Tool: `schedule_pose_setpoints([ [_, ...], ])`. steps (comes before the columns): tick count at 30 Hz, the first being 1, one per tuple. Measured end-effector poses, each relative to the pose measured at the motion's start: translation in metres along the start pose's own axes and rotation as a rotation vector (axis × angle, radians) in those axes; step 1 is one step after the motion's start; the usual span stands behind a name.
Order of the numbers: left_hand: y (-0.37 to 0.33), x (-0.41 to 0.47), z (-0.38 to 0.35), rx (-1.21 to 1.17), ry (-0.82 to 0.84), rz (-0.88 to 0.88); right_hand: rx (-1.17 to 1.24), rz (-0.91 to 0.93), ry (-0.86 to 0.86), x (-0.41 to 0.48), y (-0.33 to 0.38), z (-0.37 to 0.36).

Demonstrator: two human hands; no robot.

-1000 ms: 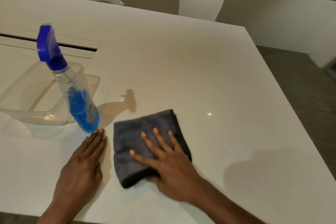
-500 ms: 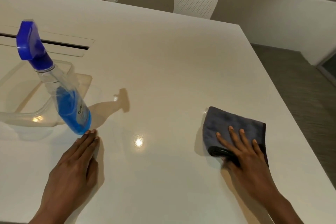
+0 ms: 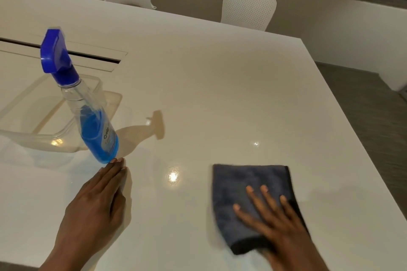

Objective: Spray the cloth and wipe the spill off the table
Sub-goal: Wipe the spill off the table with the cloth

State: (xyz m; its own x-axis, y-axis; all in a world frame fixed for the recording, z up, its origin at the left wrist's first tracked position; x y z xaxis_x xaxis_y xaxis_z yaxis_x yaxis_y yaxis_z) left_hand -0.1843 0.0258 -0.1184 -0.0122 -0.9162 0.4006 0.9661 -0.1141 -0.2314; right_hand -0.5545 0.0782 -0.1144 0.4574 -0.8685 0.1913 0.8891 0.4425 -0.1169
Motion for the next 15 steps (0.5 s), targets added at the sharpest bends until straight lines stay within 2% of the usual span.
schedule_pose_setpoints([
  [5,0.002,0.001,-0.002,0.023,0.021,0.017,0.239,-0.298,0.055,0.067,-0.105,-0.018],
  [9,0.000,0.000,0.001,-0.003,0.024,0.035,0.186,-0.373,0.050,0.166,-0.137,-0.045],
  [12,0.001,-0.001,0.001,-0.041,0.028,0.063,0.185,-0.366,0.081,0.229,-0.115,-0.055],
  [15,0.003,-0.002,0.001,-0.054,0.042,0.085,0.197,-0.221,0.074,0.261,-0.045,-0.050],
])
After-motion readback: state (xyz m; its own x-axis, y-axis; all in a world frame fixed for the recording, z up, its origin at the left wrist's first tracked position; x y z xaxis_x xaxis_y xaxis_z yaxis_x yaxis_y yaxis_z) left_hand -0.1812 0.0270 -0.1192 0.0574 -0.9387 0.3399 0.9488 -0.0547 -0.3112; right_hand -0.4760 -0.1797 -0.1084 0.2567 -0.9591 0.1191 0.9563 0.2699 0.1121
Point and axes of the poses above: each hand's wrist, its own x-axis towards the middle knuckle, its own z-axis out of the back of the hand, y = z × x, the point moved 10 cm from there along x, towards the middle knuckle, and after that the axes turned 14 degrees about -y, right-handed, at the moved point
